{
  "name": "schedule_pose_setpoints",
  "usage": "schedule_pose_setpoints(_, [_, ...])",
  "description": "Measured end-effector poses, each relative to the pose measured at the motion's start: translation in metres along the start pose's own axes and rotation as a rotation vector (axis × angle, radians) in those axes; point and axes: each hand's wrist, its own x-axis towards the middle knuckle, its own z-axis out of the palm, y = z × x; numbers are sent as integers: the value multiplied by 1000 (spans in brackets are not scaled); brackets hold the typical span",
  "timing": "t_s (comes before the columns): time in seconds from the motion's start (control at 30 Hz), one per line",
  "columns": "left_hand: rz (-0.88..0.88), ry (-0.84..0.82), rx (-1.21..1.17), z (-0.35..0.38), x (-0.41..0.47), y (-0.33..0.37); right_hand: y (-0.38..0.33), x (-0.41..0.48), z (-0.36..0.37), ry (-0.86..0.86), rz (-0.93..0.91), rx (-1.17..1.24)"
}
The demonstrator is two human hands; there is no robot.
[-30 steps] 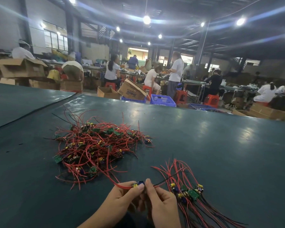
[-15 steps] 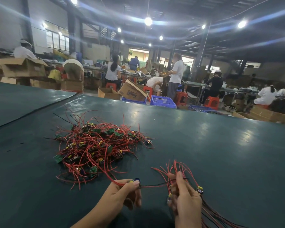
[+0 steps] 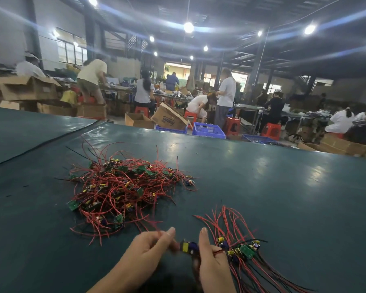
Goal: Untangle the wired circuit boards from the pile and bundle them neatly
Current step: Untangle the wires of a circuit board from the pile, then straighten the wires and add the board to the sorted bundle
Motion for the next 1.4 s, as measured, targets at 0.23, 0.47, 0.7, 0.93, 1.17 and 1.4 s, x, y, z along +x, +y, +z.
schedule_pose_setpoints(0.23, [128,518,929,-35,14,-40,-4,14,-14,40,175,349])
schedule_pose_setpoints(0.47, [-164,339,1110,-47,19,-53,-8,20,-19,97,266,620])
schedule_pose_setpoints(0.7, [-34,445,1050,-53,16,-48,-11,19,-23,94,204,733])
schedule_pose_setpoints(0.93, [290,522,857,-44,15,-39,-10,19,-25,126,160,728])
schedule_pose_setpoints(1.17, [380,334,276,-22,6,-16,-4,24,-18,44,163,542])
schedule_pose_setpoints(1.4, [425,66,101,-4,-2,-4,4,15,-2,-162,98,247])
